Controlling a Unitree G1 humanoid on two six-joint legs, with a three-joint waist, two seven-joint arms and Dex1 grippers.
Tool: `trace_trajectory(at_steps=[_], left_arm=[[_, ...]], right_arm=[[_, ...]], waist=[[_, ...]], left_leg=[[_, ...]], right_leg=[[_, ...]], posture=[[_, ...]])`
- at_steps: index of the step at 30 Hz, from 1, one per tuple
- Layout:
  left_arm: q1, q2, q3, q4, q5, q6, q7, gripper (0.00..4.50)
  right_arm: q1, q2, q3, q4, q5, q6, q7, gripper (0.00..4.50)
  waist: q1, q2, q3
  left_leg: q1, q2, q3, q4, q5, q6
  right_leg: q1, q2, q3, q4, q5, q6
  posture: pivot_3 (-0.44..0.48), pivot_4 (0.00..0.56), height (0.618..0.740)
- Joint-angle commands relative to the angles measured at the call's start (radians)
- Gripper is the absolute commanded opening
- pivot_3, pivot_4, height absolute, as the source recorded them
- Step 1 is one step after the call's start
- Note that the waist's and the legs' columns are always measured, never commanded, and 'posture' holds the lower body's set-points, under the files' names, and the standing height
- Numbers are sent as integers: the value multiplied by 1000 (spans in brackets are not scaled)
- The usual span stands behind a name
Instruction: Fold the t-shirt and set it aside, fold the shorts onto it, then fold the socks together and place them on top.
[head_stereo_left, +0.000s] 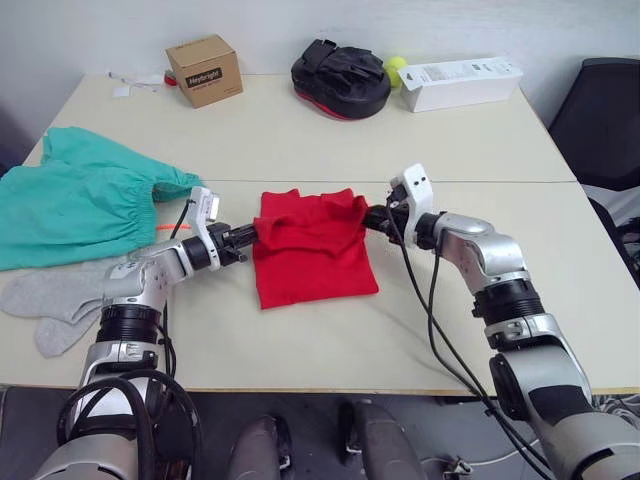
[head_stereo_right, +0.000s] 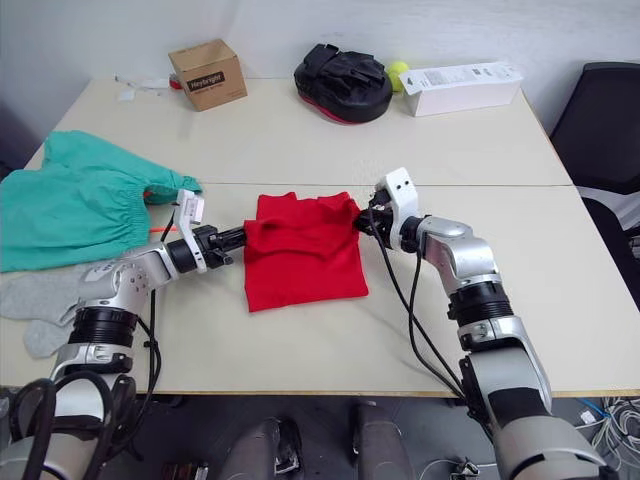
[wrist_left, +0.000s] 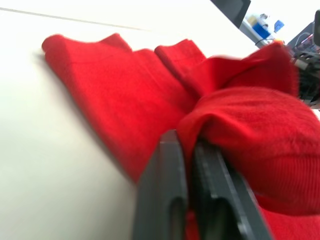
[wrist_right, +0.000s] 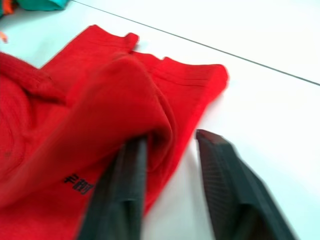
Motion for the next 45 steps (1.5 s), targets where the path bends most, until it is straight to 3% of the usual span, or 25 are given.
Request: trace_trajectory(at_steps=[1, 5, 6, 10, 14, 18, 22, 29, 31, 35, 42, 45], left_arm=[[-18, -6, 43, -25, 17, -47, 37, 1676], [-2, 5, 88, -25, 52, -133, 101, 2979], [16, 17, 98, -43, 64, -165, 103, 3272], [113, 88, 71, -142, 141, -358, 10, 3272], [233, 161, 46, -270, 145, -536, -195, 4409], [379, 232, 14, -423, 136, -642, -373, 4483], [476, 259, -40, -516, 194, -724, -424, 4483], [445, 113, -188, -459, 469, -824, -174, 4483], [425, 95, -219, -438, 526, -820, -128, 4500], [399, 94, -245, -404, 576, -805, -80, 3555], [449, 153, -262, -477, 484, -746, -204, 1206], [499, 200, -262, -514, 436, -761, -273, 188]], right_arm=[[-12, 5, -65, -25, 1, -33, -21, 2888], [15, -14, -101, -63, -8, -55, -30, 4322], [28, -27, -109, -84, -11, -81, -19, 4500], [92, -93, -120, -187, -4, -187, 100, 4500], [199, -169, -79, -350, 30, -308, 330, 4500], [316, -239, 13, -514, 16, -374, 515, 4500], [384, -226, 71, -562, -30, -410, 516, 4500], [375, -154, 153, -367, -248, -654, 393, 4500], [373, -150, 160, -336, -275, -686, 380, 4123], [365, -144, 174, -301, -313, -741, 359, 2802], [408, -168, 178, -370, -303, -724, 387, 185], [472, -207, 172, -502, -240, -651, 446, 0]], waist=[[-1, 0, 0], [-2, 0, 0], [-2, 0, 0], [-2, 0, 0], [0, 0, 0], [-1, 0, 0], [0, 0, 0], [3, 0, 0], [3, 0, 0], [3, 0, 0], [-2, 0, 0], [1, 0, 0]], left_leg=[[0, 0, 0, 0, 0, 0], [0, 0, 0, 0, 0, 0], [0, 0, 0, 0, 0, 0], [0, 0, 0, -2, 0, 0], [0, 0, 1, -5, 0, -1], [0, 0, 1, -5, -1, -2], [3, 0, 2, -5, -1, -2], [3, 0, 0, -5, 0, 1], [3, 0, 0, -5, 0, 2], [3, 0, 0, -4, 0, 2], [4, 1, 0, -4, 1, 1], [4, 2, 0, -5, 0, 1]], right_leg=[[0, 0, 0, 0, 0, 0], [0, 0, 0, 0, 0, 0], [0, 0, 0, 0, 0, 0], [0, 0, 0, -2, 0, 0], [0, 1, 0, -5, 0, 0], [0, 1, 0, -6, 0, 0], [1, 0, 0, -5, 0, 0], [3, -1, -1, -7, 6, -2], [3, -1, -1, -8, 6, -2], [3, -1, -1, -8, 6, -2], [3, 0, -1, -7, 6, -3], [3, 0, -1, -7, 5, -4]], posture=[[0, 150, 740], [0, 150, 740], [0, 150, 740], [0, 150, 740], [0, 150, 740], [0, 150, 740], [0, 150, 740], [0, 150, 740], [0, 150, 740], [0, 150, 740], [0, 150, 740], [0, 150, 740]])
